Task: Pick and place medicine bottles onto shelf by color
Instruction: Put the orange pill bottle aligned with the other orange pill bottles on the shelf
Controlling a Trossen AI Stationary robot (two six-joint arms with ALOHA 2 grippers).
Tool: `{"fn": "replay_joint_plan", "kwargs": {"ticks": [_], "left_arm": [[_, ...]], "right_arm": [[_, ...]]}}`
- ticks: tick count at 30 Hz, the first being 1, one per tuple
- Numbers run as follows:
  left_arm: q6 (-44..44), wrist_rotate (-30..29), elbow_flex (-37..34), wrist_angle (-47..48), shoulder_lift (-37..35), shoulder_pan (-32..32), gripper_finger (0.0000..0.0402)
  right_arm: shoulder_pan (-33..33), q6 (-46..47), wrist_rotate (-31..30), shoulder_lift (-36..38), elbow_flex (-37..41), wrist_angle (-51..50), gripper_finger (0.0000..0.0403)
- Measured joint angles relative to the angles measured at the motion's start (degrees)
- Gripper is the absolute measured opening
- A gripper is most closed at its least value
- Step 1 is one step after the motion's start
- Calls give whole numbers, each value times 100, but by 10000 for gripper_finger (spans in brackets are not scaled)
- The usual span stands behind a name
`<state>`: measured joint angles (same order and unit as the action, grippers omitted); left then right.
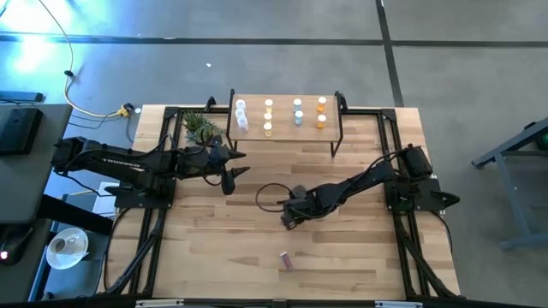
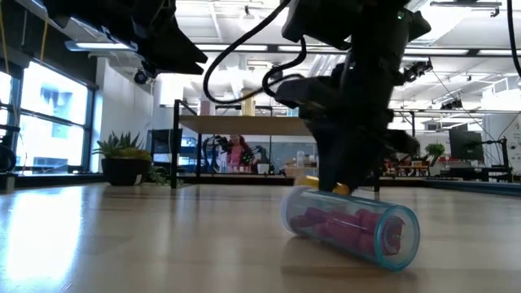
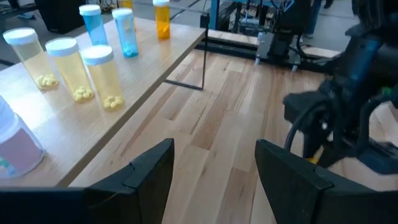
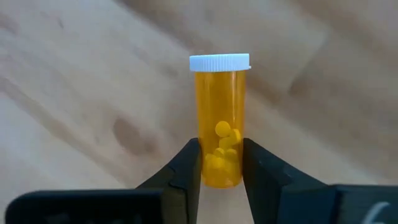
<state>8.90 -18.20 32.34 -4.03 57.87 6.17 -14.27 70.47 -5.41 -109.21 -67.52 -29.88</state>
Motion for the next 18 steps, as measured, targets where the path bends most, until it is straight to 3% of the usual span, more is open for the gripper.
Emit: {"fn": "replay_joint_plan", "kwargs": {"ticks": [5,14,18], "left_arm": [[13,99,0,37,0,0,213],[166,1037,0,-555,0,0,213],[161,1241,0,-957,138,-32,213]], "right_arm": [[63,-867,-510,395,-1,139,87],[202,-2909,-1303,1451,-3,303,87],[271,-3912,-1353,2081,-3,441,87]]}}
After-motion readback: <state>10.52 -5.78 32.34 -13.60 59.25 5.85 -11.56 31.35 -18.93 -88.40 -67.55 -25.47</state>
